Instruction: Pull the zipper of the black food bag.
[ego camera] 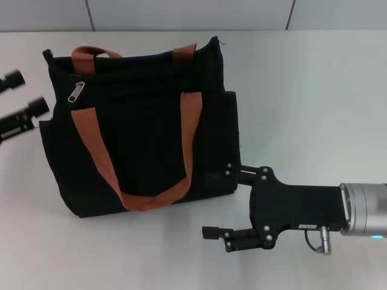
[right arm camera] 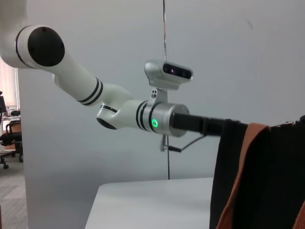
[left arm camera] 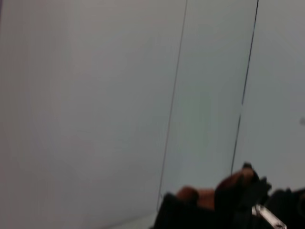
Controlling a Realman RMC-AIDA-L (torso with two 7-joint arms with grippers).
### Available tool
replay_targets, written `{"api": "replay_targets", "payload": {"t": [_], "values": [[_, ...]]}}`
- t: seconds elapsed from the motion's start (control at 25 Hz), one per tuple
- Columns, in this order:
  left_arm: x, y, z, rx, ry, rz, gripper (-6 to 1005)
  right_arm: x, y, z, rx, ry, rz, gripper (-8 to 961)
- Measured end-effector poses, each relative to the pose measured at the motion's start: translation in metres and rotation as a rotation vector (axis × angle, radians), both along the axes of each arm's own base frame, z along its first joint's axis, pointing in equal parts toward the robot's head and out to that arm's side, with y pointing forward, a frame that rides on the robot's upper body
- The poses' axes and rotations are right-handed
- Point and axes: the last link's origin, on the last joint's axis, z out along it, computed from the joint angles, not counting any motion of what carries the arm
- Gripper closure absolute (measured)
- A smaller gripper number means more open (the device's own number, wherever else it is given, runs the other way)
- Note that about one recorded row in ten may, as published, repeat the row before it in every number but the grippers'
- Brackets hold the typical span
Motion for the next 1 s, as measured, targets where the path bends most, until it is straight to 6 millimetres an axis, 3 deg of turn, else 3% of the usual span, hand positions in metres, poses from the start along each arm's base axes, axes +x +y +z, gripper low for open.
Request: {"api": "replay_targets", "payload": {"t": [0.24, 0.4, 0.56, 0.72, 0.92, 1.0], "values": [[-0.001, 0.006, -0.015, -0.042, 0.069, 0.014, 176, -0.001, 0.001, 0.0, 0.0, 0.001, 0.003, 125], [0.009, 0.018, -0.029, -0.094, 0.138, -0.042, 177, -0.001, 0.001, 0.0, 0.0, 0.002, 0.004, 125], [0.012, 0.025, -0.029, -0.026, 0.14, -0.052, 177, -0.003, 0.003, 0.002, 0.011, 0.02, 0.0, 125], [0.012, 0.025, -0.024, 0.039, 0.112, -0.053, 367, -0.008, 0.003, 0.006, 0.019, 0.069, -0.006, 125], [0.018, 0.015, -0.019, 0.085, 0.068, -0.125, 505, -0.02, 0.009, 0.023, 0.038, 0.233, -0.069, 125], [0.02, 0.014, -0.018, 0.087, 0.062, -0.137, 560, -0.031, 0.021, 0.029, -0.036, 0.288, -0.149, 125]]}}
